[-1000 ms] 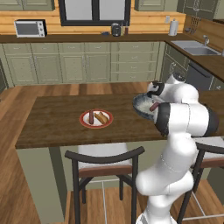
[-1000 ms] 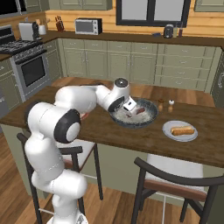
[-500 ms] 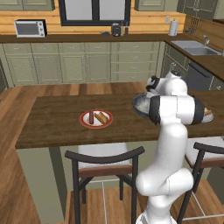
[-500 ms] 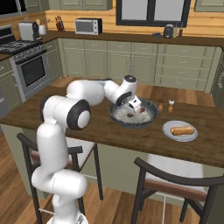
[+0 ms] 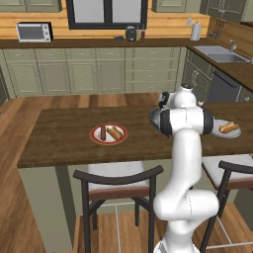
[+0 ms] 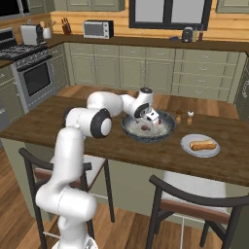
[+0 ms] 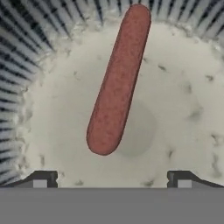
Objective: Place one bun and one sausage from the bowl on each plate.
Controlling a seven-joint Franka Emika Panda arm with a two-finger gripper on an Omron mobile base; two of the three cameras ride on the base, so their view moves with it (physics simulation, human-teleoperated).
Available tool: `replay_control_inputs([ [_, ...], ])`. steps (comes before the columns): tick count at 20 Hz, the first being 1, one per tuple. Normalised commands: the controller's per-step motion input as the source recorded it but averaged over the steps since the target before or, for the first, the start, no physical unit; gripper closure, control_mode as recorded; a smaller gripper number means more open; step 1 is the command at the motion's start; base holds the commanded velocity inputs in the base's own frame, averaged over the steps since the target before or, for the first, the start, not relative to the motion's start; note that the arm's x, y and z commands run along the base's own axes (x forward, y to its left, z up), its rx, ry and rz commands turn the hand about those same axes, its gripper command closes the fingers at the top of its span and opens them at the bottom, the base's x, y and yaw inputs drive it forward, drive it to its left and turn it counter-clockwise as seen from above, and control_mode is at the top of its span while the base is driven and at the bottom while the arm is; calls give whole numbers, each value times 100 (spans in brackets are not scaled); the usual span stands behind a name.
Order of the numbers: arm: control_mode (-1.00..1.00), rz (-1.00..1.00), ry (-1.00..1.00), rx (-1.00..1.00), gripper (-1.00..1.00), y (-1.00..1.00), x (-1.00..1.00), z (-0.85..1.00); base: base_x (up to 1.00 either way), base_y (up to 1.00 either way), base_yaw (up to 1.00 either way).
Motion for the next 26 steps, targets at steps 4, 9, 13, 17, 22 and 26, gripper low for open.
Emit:
replay_control_inputs([
  [4, -100, 0, 3, -6, -100, -1, 51, -51, 0, 0, 0],
  [9, -100, 0, 2, -4, -100, -1, 34, -44, 0, 0, 0],
  [13, -100, 0, 7, -9, 100, -6, -14, -59, 0, 0, 0],
  [17, -100, 0, -4, 0, 100, 0, -15, -25, 0, 0, 0],
  [22, -100, -9, -19, 9, 100, -25, -77, 0, 0, 0, 0],
  [26, -100, -26, -25, 2, 100, -35, -86, 100, 0, 0, 0],
])
